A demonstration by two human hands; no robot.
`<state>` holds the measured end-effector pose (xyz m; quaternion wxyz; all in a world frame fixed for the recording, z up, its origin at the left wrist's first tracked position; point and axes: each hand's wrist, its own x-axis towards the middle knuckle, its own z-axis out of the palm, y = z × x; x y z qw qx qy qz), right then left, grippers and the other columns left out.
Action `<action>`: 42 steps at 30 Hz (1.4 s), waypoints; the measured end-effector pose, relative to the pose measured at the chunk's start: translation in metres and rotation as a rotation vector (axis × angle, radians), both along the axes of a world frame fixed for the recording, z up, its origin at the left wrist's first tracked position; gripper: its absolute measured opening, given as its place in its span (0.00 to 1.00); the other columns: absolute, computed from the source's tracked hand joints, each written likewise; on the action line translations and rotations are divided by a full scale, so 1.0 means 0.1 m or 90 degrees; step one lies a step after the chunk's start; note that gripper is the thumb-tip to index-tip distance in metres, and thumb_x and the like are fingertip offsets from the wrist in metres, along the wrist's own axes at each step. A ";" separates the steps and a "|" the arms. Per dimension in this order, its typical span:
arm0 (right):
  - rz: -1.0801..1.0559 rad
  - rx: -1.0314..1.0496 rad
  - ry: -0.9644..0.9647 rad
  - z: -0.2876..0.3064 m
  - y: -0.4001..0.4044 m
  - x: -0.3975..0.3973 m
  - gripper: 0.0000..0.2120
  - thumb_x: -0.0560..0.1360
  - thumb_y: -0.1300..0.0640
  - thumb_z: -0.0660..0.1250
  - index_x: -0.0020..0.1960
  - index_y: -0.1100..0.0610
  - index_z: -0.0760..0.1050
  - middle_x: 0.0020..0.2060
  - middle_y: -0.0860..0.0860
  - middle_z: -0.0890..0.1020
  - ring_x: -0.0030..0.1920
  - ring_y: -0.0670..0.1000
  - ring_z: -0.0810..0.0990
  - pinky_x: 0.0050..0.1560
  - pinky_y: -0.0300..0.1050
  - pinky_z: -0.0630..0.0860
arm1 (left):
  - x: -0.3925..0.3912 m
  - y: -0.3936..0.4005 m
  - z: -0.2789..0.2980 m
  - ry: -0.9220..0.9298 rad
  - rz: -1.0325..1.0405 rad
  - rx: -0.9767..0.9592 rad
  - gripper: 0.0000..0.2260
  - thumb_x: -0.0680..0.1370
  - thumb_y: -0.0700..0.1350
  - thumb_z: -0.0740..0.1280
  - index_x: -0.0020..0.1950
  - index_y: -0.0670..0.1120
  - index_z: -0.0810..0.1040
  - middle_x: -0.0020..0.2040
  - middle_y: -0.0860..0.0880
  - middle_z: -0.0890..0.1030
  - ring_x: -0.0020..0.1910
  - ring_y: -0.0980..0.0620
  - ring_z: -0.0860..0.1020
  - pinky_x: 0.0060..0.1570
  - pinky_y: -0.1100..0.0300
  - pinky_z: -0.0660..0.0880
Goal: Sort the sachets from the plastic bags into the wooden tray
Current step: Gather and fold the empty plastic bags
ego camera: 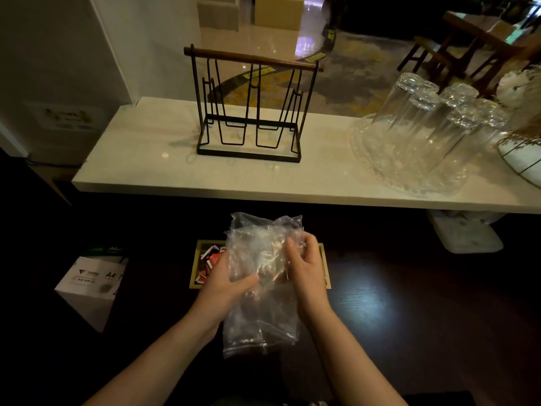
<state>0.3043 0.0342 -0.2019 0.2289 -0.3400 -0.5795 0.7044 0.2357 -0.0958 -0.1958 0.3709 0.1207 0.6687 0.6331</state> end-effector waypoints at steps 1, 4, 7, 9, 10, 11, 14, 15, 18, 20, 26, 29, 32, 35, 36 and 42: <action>-0.005 -0.019 -0.012 0.00 0.02 0.01 0.15 0.76 0.54 0.67 0.61 0.48 0.69 0.36 0.46 0.80 0.36 0.46 0.79 0.38 0.43 0.76 | -0.01 -0.01 0.01 0.003 0.005 -0.003 0.21 0.73 0.36 0.69 0.61 0.55 0.73 0.54 0.49 0.83 0.52 0.49 0.82 0.50 0.51 0.80; 0.082 -0.115 -0.045 -0.01 0.15 0.08 0.43 0.64 0.46 0.77 0.73 0.47 0.57 0.48 0.47 0.84 0.51 0.49 0.83 0.57 0.53 0.78 | -0.06 -0.05 0.02 0.011 0.038 -0.014 0.23 0.72 0.34 0.70 0.59 0.58 0.73 0.53 0.51 0.82 0.51 0.52 0.82 0.54 0.48 0.79; 0.260 -0.169 -0.075 0.06 0.16 0.17 0.32 0.65 0.55 0.77 0.66 0.49 0.69 0.53 0.54 0.83 0.48 0.53 0.84 0.44 0.46 0.80 | -0.13 -0.05 0.05 0.023 0.078 -0.011 0.25 0.71 0.34 0.70 0.63 0.56 0.72 0.56 0.52 0.81 0.53 0.52 0.81 0.55 0.47 0.78; 0.309 -0.148 -0.075 0.06 0.13 0.21 0.22 0.69 0.63 0.73 0.61 0.52 0.74 0.54 0.57 0.83 0.50 0.55 0.84 0.48 0.46 0.80 | -0.14 -0.05 0.06 0.023 0.081 0.010 0.25 0.71 0.36 0.71 0.63 0.57 0.72 0.56 0.52 0.81 0.53 0.52 0.81 0.53 0.48 0.79; 0.299 -0.146 -0.068 0.05 0.12 0.22 0.20 0.71 0.66 0.71 0.60 0.52 0.75 0.53 0.57 0.84 0.50 0.56 0.84 0.49 0.48 0.80 | -0.15 -0.05 0.07 0.014 0.072 0.022 0.23 0.72 0.37 0.70 0.61 0.58 0.72 0.55 0.54 0.81 0.52 0.54 0.82 0.51 0.50 0.79; 0.279 -0.148 -0.060 0.04 0.12 0.22 0.21 0.71 0.68 0.69 0.60 0.51 0.75 0.52 0.56 0.84 0.49 0.56 0.84 0.49 0.49 0.81 | -0.15 -0.05 0.09 -0.015 0.061 0.037 0.19 0.73 0.38 0.69 0.59 0.59 0.74 0.53 0.55 0.82 0.50 0.55 0.82 0.48 0.53 0.79; 0.264 -0.152 -0.014 0.07 0.18 0.22 0.26 0.72 0.73 0.65 0.62 0.49 0.76 0.52 0.54 0.84 0.46 0.54 0.83 0.44 0.48 0.81 | -0.17 -0.06 0.11 -0.137 0.017 0.089 0.13 0.77 0.37 0.61 0.55 0.53 0.78 0.47 0.50 0.85 0.45 0.50 0.83 0.41 0.57 0.80; 0.265 -0.156 -0.002 0.08 0.20 0.22 0.25 0.72 0.75 0.63 0.59 0.51 0.78 0.49 0.53 0.85 0.44 0.53 0.83 0.41 0.46 0.81 | -0.17 -0.06 0.11 -0.147 0.016 0.091 0.13 0.76 0.34 0.60 0.52 0.48 0.79 0.45 0.47 0.85 0.44 0.48 0.83 0.38 0.58 0.80; 0.269 -0.142 -0.003 0.09 0.24 0.23 0.17 0.72 0.76 0.61 0.41 0.58 0.83 0.39 0.52 0.85 0.37 0.50 0.84 0.35 0.43 0.82 | -0.17 -0.09 0.07 -0.157 0.035 0.078 0.15 0.74 0.29 0.60 0.39 0.44 0.83 0.36 0.47 0.85 0.38 0.48 0.82 0.32 0.63 0.79; 0.269 -0.112 0.019 0.05 0.26 0.25 0.17 0.69 0.76 0.62 0.30 0.59 0.79 0.35 0.50 0.84 0.37 0.49 0.82 0.36 0.42 0.80 | -0.18 -0.10 0.05 -0.178 0.035 0.087 0.17 0.73 0.29 0.60 0.39 0.45 0.85 0.40 0.44 0.85 0.39 0.48 0.82 0.32 0.61 0.79; 0.333 0.343 -0.028 -0.10 0.30 0.23 0.14 0.56 0.74 0.58 0.22 0.57 0.72 0.32 0.44 0.79 0.36 0.41 0.79 0.40 0.32 0.73 | -0.38 -0.18 -0.10 -0.422 -0.008 0.110 0.22 0.76 0.60 0.56 0.61 0.49 0.77 0.60 0.43 0.79 0.58 0.40 0.78 0.54 0.42 0.74; 0.438 0.547 -0.063 -0.09 0.24 0.19 0.16 0.54 0.72 0.59 0.22 0.51 0.71 0.32 0.46 0.79 0.33 0.42 0.78 0.37 0.25 0.68 | -0.34 -0.18 -0.12 -0.391 -0.155 -0.011 0.24 0.72 0.62 0.65 0.62 0.49 0.78 0.58 0.40 0.81 0.54 0.41 0.81 0.48 0.48 0.78; 0.433 0.629 -0.059 -0.07 0.22 0.17 0.16 0.54 0.72 0.60 0.22 0.51 0.70 0.31 0.49 0.79 0.31 0.44 0.78 0.36 0.24 0.66 | -0.26 -0.21 -0.23 -0.369 -0.188 -0.050 0.35 0.62 0.47 0.78 0.67 0.49 0.71 0.59 0.42 0.81 0.56 0.41 0.81 0.47 0.49 0.79; 0.342 0.522 -0.010 -0.12 0.26 0.17 0.17 0.57 0.76 0.61 0.20 0.55 0.71 0.33 0.49 0.81 0.36 0.43 0.80 0.38 0.30 0.72 | -0.17 -0.23 -0.31 -0.344 -0.239 -0.053 0.31 0.66 0.41 0.76 0.67 0.49 0.70 0.60 0.43 0.81 0.58 0.43 0.80 0.54 0.50 0.77; 0.307 0.467 -0.007 -0.12 0.26 0.17 0.18 0.59 0.77 0.61 0.22 0.55 0.72 0.35 0.49 0.82 0.38 0.43 0.80 0.41 0.33 0.73 | -0.13 -0.23 -0.32 -0.343 -0.245 -0.064 0.28 0.68 0.41 0.75 0.66 0.49 0.71 0.59 0.43 0.81 0.58 0.43 0.80 0.55 0.50 0.77; 0.105 -0.220 0.195 -0.19 0.27 0.30 0.22 0.68 0.63 0.70 0.62 0.59 0.74 0.58 0.55 0.81 0.57 0.52 0.80 0.52 0.45 0.78 | 0.00 -0.09 -0.27 -0.369 -0.028 0.016 0.06 0.75 0.33 0.62 0.47 0.42 0.76 0.32 0.45 0.80 0.26 0.52 0.77 0.24 0.60 0.74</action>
